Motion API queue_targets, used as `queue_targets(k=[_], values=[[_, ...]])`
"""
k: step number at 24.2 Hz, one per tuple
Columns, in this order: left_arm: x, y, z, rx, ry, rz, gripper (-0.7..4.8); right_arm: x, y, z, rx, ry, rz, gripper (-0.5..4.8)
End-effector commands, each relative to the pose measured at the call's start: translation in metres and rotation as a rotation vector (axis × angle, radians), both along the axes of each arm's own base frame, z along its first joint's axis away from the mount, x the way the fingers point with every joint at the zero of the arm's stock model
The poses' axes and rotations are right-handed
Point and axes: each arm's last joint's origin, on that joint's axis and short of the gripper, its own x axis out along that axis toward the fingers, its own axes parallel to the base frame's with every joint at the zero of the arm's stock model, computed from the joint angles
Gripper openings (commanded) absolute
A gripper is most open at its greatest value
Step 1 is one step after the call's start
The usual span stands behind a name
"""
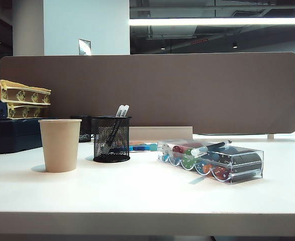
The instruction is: Pick up one pen and put it in the pen container.
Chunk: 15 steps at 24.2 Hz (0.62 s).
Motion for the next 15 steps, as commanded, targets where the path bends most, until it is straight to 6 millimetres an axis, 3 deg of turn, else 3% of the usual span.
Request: queue_targets(k=[1, 15], values=[[-0.0003, 0.0, 0.0024, 0.004, -0.013, -0.002, -0.06, -0.0002, 0.0001, 0.0004, -0.004, -0.013, -0.003, -0.05], [-0.0003, 0.0, 0.0024, 0.003, -0.013, -0.002, -0.06, 0.0, 0.0001, -0.0008, -0.003, -0.001, -0.003, -0.05]])
